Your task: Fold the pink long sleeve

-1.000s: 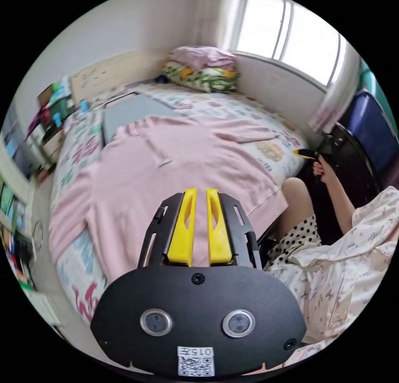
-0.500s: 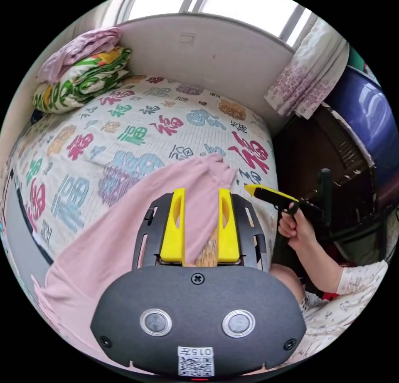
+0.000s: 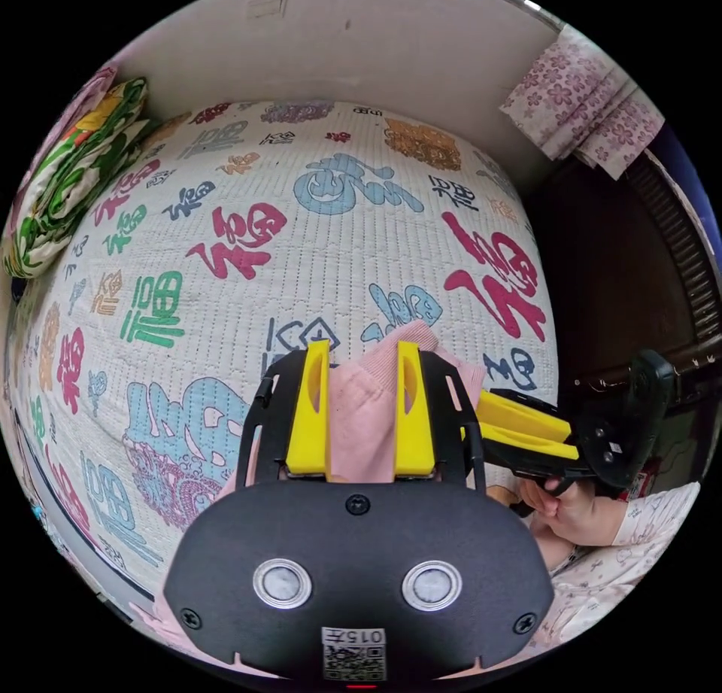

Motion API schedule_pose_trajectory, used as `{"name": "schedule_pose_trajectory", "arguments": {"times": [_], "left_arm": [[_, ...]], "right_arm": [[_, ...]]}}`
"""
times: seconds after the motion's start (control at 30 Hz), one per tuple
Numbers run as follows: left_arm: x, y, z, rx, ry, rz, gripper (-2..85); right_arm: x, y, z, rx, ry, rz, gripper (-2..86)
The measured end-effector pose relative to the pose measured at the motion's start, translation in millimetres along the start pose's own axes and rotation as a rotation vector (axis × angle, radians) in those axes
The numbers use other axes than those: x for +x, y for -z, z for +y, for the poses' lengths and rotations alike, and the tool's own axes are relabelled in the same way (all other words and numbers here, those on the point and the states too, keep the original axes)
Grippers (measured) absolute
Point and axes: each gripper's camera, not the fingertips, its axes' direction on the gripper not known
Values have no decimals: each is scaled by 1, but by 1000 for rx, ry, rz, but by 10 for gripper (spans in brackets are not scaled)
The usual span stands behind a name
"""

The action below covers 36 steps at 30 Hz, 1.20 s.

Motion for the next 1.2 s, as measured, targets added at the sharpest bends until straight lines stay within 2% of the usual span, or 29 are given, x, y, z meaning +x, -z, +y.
{"name": "schedule_pose_trajectory", "arguments": {"times": [0.3,0.47,0.67,0.87,0.93,1.07,1.2], "left_arm": [[19,-9,4,16,-103,-55,87],[20,-19,22,30,-89,-39,56],[23,15,98,255,-41,-10,23],[32,113,278,519,5,-28,13],[46,146,375,586,32,-87,13],[73,165,537,638,126,-188,14],[107,136,736,654,289,-273,15]], "right_arm": [[7,-27,46,11,33,11,57],[7,-40,81,17,58,16,31],[-13,-19,139,94,152,-44,20],[-87,33,238,159,425,-264,17],[-132,47,299,157,561,-328,16],[-195,50,410,117,764,-417,15],[-246,26,554,-22,963,-508,14]]}}
